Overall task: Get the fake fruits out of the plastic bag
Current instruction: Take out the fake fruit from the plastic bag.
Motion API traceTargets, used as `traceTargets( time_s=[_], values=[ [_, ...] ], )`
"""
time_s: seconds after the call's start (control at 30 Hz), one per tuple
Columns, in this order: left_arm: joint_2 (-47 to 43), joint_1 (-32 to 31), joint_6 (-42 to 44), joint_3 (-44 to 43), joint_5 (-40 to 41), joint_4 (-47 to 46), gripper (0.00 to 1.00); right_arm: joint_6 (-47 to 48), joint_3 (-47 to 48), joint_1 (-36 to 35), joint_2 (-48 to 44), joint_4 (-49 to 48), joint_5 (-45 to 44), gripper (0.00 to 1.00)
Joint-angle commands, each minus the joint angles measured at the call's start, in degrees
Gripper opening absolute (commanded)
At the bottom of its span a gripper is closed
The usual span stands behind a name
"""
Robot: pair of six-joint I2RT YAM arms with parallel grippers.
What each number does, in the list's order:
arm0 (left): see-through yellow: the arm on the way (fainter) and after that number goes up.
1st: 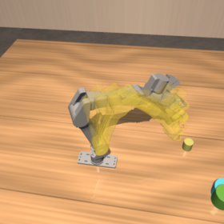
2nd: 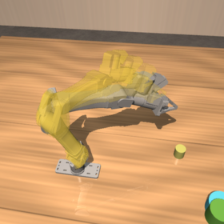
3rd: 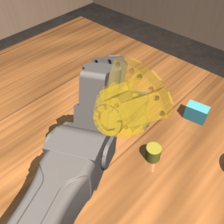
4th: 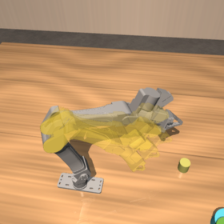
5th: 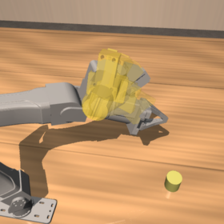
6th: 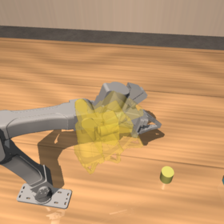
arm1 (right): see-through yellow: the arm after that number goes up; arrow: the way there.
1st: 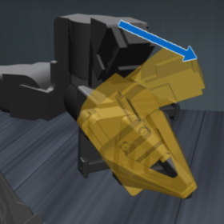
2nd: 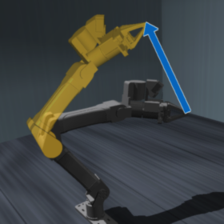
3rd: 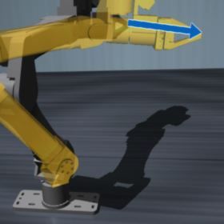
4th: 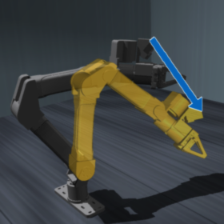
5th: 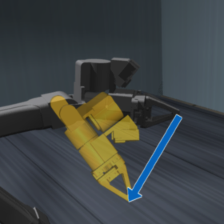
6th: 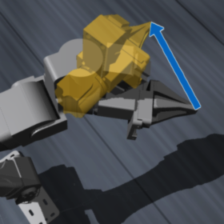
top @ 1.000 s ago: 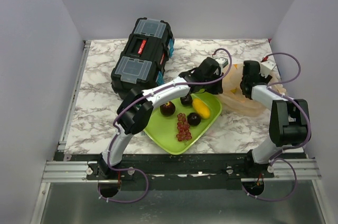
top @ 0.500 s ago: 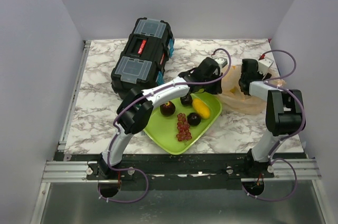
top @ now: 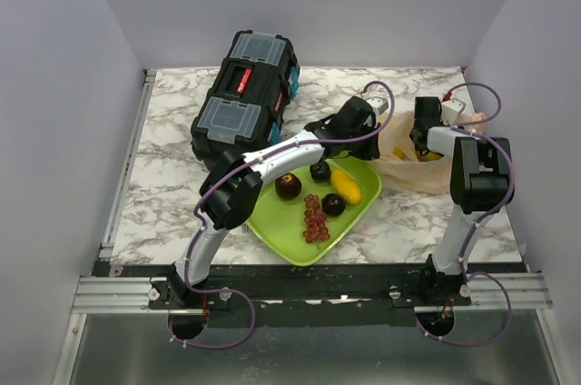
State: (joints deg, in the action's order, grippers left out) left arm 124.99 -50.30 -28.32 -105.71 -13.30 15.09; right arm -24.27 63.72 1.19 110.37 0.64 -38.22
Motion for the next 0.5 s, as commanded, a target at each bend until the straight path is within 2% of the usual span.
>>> traceTargets(
  time_s=[0.0, 0.13, 0.17, 0.23, 0.33, 0.47],
  values=[
    [1.1, 0.3, 0.4, 0.1, -1.6, -0.3, 0.00, -4.1, 5.3, 0.6, 4.0, 11.6, 1.6, 0.83],
    [1.1, 0.3, 0.5, 0.2, -1.5, -0.4, 0.00, -3.2, 3.9, 0.6, 4.2, 10.4, 2.2, 0.77],
    [1.1, 0.3, 0.5, 0.2, -1.5, -0.5, 0.00, -3.2, 4.1, 0.6, 3.9, 10.7, 2.6, 0.72],
    [1.1, 0.3, 0.5, 0.2, -1.4, -0.5, 0.00, -3.1, 4.2, 0.6, 2.0, 11.4, 3.7, 0.51],
    [1.4, 0.3, 0.5, 0.0, -1.3, -0.3, 0.00, -5.1, 4.1, 0.6, -2.4, 14.4, 6.7, 0.40],
    [1.3, 0.6, 0.7, -0.1, -0.9, -0.1, 0.00, -8.9, 1.7, 0.6, -10.7, 20.3, 14.5, 0.37]
  ],
)
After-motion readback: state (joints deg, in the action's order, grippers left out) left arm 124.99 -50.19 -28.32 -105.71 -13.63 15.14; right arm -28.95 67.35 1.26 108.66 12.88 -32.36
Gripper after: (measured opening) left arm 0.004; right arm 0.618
